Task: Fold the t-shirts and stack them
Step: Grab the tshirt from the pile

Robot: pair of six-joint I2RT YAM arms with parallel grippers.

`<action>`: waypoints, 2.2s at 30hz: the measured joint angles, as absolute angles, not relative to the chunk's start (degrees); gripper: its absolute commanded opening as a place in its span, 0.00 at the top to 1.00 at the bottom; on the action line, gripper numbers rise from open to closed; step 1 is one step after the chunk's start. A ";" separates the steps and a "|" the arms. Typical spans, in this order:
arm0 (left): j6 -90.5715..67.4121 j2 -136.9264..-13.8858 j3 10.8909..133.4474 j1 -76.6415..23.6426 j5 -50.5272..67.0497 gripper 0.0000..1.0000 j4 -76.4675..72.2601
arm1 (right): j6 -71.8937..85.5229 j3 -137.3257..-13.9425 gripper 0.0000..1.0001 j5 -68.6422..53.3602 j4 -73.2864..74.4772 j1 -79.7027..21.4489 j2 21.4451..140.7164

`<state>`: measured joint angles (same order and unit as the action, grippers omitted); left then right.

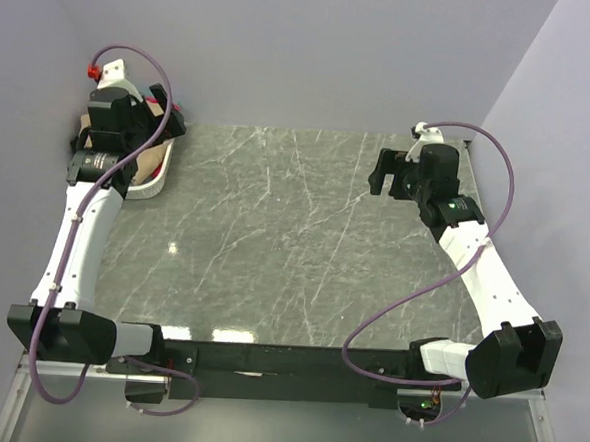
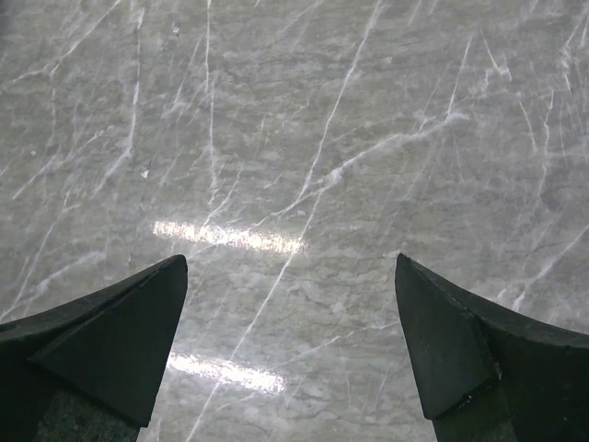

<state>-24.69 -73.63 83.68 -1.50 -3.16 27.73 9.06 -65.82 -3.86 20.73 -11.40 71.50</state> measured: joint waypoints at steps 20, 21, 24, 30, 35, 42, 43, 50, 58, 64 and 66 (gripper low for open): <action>-23.44 -104.92 101.78 5.67 -11.44 0.00 29.93 | 9.06 -65.73 0.00 -4.12 20.27 -11.40 71.48; -23.66 -107.24 103.28 6.59 -11.49 0.01 30.30 | 9.02 -65.47 0.00 -4.08 20.14 -11.40 71.37; -24.18 -111.63 106.45 8.54 -11.16 0.07 30.65 | 8.86 -65.23 0.00 -3.90 20.16 -11.40 71.42; -24.99 -120.95 118.19 10.35 -8.93 0.23 30.11 | 8.43 -65.23 0.00 -4.64 19.81 -11.40 72.66; -25.78 -127.07 121.25 10.24 -4.89 0.31 29.23 | 8.01 -65.39 0.00 -5.52 19.75 -11.40 76.18; -26.81 -133.19 121.27 10.02 -3.25 0.66 29.34 | 7.81 -65.39 0.00 -6.44 20.18 -11.40 77.76; -26.74 -133.73 121.27 10.00 -3.27 0.74 29.32 | 7.81 -65.45 0.00 -6.87 20.21 -11.40 77.76; -27.29 -133.93 121.51 9.93 -4.32 0.99 29.41 | 7.81 -65.56 0.00 -7.84 20.18 -11.40 77.76; -25.65 -131.20 123.17 8.19 -6.24 0.99 32.49 | 7.84 -65.56 0.00 -8.67 20.18 -11.49 77.76; -25.08 -119.55 129.40 6.02 -3.57 0.99 37.15 | 7.86 -65.56 0.00 -9.67 20.21 -11.49 77.76; -25.10 -114.63 130.76 5.89 -0.34 0.99 37.06 | 7.90 -65.56 0.00 -9.98 20.21 -11.49 77.76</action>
